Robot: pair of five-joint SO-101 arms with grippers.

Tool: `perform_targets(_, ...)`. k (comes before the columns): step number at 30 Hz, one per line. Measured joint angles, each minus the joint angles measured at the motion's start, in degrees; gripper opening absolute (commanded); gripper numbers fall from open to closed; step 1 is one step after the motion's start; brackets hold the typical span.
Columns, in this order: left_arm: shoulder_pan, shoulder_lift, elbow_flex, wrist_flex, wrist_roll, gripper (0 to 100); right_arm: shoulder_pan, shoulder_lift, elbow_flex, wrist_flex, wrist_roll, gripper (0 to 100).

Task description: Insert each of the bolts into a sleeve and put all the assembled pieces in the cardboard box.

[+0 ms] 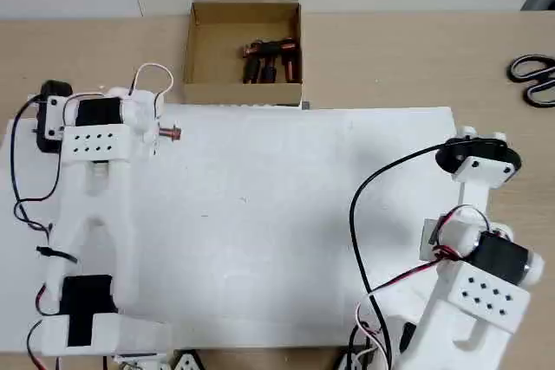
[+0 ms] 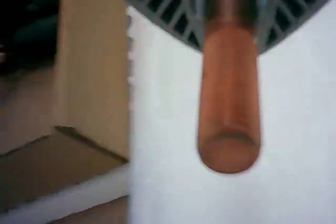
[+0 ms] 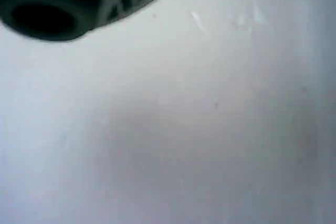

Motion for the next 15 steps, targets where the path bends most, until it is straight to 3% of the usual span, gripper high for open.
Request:
perform_targets(7,-0.09,0.0,0.0,-1.05,0.0,37,0.0,0.0,0.0,0.0,0.0,0.4)
perform_targets(15,-0.53,0.0,0.62,1.76,-8.44,38,0.0,0.0,0.0,0.0,0.0,0.4)
